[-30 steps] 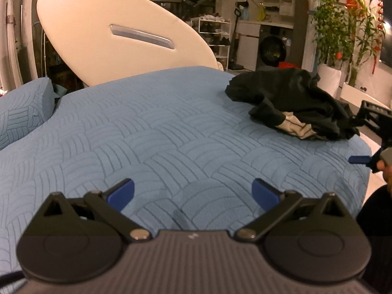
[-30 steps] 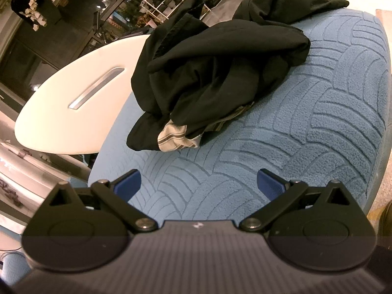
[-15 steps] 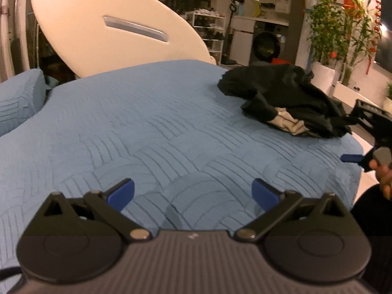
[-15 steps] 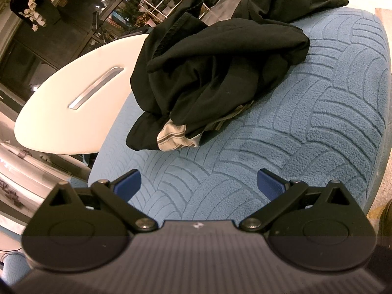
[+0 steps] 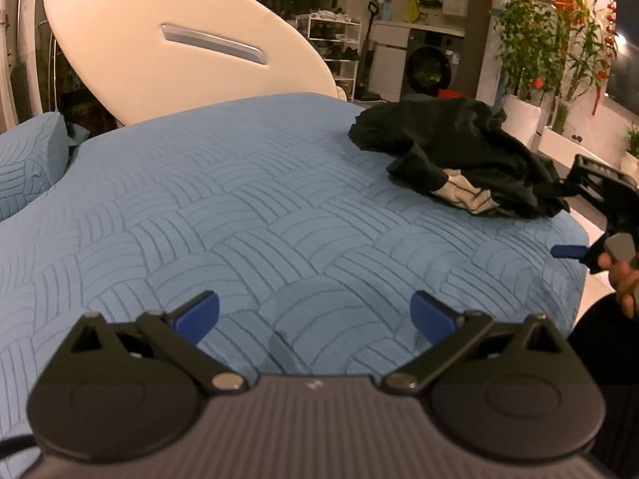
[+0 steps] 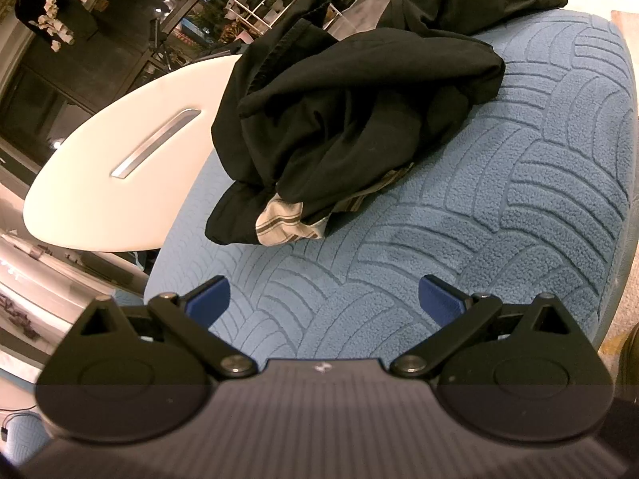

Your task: Fold clothes

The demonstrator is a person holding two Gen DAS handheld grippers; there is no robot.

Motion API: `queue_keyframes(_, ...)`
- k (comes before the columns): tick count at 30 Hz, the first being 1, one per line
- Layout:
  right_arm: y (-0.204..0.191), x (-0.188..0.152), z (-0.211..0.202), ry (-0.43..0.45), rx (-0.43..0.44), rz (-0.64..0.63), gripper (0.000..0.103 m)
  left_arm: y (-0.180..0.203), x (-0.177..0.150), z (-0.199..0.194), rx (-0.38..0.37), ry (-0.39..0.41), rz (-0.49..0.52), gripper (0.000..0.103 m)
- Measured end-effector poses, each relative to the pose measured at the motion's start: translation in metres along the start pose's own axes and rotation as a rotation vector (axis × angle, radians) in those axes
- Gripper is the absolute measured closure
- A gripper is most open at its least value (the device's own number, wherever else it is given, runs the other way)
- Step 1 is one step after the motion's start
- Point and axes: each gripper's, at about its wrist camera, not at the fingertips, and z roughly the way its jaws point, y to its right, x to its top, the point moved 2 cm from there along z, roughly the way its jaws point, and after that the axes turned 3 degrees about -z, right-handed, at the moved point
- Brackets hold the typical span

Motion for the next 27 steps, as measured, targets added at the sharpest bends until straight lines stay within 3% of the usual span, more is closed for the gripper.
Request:
queue_keyframes(4, 0.001, 0.0, 0.0, 0.0, 0.003, 0.003, 0.0, -0.005, 0.01, -0.002, -0.052, -0.021, -0.065, 0.001)
queue_keyframes(8, -0.002, 0.0, 0.005, -0.013, 0.01, -0.001, 0.0, -0.015, 0.048, -0.029, -0.151, 0.014, -0.207, 0.004)
queue_keyframes(12, -0.009, -0.003, 0.003, -0.005, 0.021, -0.038, 0.0, -0.038, 0.097, -0.096, -0.34, 0.247, -0.521, 0.0)
queue_keyframes(14, -0.01, -0.003, -0.002, 0.026, 0.031, -0.054, 0.0, -0.041, 0.11, -0.104, -0.358, 0.262, -0.658, 0.0)
queue_keyframes(15, -0.011, -0.003, -0.007, 0.051, 0.037, -0.066, 0.0, -0.038, 0.114, -0.096, -0.334, 0.199, -0.68, 0.0)
queue_keyframes(16, -0.013, -0.003, -0.011, 0.078, 0.04, -0.079, 0.0, -0.029, 0.118, -0.074, -0.281, 0.058, -0.664, 0.001)
queue_keyframes(17, -0.016, -0.003, -0.014, 0.108, 0.037, -0.099, 0.0, -0.025, 0.119, -0.066, -0.258, 0.01, -0.652, 0.004)
queue_keyframes(18, -0.02, -0.003, -0.019, 0.149, 0.033, -0.131, 0.0, -0.019, 0.119, -0.061, -0.184, -0.002, -0.62, 0.004)
queue_keyframes(19, -0.026, -0.003, -0.025, 0.213, 0.025, -0.186, 0.0, -0.008, 0.12, -0.055, -0.046, 0.005, -0.557, 0.004)
queue_keyframes(20, -0.033, -0.004, -0.029, 0.259, 0.013, -0.238, 0.0, 0.001, 0.121, -0.051, 0.036, 0.013, -0.499, 0.001)
queue_keyframes(22, -0.054, -0.004, -0.031, 0.368, -0.083, -0.424, 0.0, 0.017, 0.124, -0.045, 0.149, 0.022, -0.393, 0.001)
queue_keyframes(25, -0.087, 0.006, -0.006, 0.418, -0.281, -0.759, 0.0, 0.047, 0.129, -0.034, 0.195, -0.004, -0.211, 0.001)
queue_keyframes(27, -0.101, 0.015, 0.023, 0.415, -0.376, -0.945, 0.003, 0.051, 0.126, -0.031, 0.2, -0.014, -0.21, 0.0)
